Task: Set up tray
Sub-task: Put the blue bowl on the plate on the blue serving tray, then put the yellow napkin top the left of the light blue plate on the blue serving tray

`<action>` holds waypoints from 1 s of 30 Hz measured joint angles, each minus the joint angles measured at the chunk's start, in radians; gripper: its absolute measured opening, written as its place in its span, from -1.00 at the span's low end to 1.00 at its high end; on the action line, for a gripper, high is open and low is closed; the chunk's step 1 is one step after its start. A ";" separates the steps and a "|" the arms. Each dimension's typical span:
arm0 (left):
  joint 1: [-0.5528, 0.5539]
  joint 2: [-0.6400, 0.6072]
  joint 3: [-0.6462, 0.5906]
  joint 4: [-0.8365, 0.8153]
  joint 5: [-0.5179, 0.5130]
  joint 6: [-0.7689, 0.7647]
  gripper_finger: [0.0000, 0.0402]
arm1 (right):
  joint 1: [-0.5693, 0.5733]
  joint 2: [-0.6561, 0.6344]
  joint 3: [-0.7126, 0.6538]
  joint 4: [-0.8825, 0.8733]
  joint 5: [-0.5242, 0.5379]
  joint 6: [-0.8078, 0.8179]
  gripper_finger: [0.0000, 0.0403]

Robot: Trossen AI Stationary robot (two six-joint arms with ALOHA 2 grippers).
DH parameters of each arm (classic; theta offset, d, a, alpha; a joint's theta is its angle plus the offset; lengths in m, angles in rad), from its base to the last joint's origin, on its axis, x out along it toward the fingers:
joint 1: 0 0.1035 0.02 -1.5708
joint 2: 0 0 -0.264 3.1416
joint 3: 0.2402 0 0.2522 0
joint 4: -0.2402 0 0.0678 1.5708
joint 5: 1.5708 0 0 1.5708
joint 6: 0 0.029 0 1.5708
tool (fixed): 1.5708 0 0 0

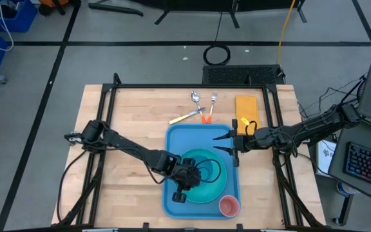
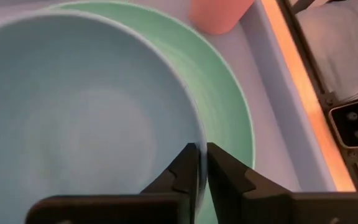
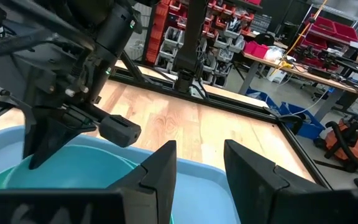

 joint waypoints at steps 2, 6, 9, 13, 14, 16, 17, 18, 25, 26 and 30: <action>-0.001 0.000 0.000 0.011 0.000 0.000 -0.75 | 0.000 0.000 0.000 0.000 0.000 0.000 -0.39; -0.004 0.000 0.000 0.016 -0.002 0.000 -0.68 | 0.000 0.000 0.000 0.000 0.000 0.000 -0.39; -0.005 0.000 0.000 0.008 -0.004 -0.002 -0.66 | 0.000 0.000 0.000 0.000 0.000 0.000 -0.39; -0.006 0.000 0.000 0.017 -0.004 -0.002 -0.66 | 0.000 0.000 0.000 0.000 0.000 0.000 -0.39; -0.006 0.000 0.000 0.016 -0.004 -0.002 -0.67 | 0.000 0.000 0.000 0.000 0.000 0.000 -0.39; -0.006 0.000 0.000 0.013 -0.003 -0.002 -0.67 | 0.000 0.000 0.000 0.000 0.000 0.000 -0.39; -0.006 0.000 0.000 0.011 -0.003 -0.002 -0.67 | 0.000 0.000 0.000 0.000 0.000 0.000 -0.39; -0.006 -0.001 0.000 0.009 -0.004 -0.002 -0.68 | 0.000 0.000 0.000 0.000 0.000 0.000 -0.39; -0.006 -0.032 0.000 0.014 -0.016 0.001 -0.68 | 0.000 0.000 0.000 0.000 0.000 0.000 -0.39; -0.009 -0.042 0.000 0.013 -0.026 0.003 -0.68 | 0.000 0.000 0.000 -0.001 0.000 0.000 -0.39; -0.017 -0.084 0.000 -0.041 -0.105 0.006 -0.68 | 0.000 0.000 0.000 -0.001 0.000 0.000 -0.39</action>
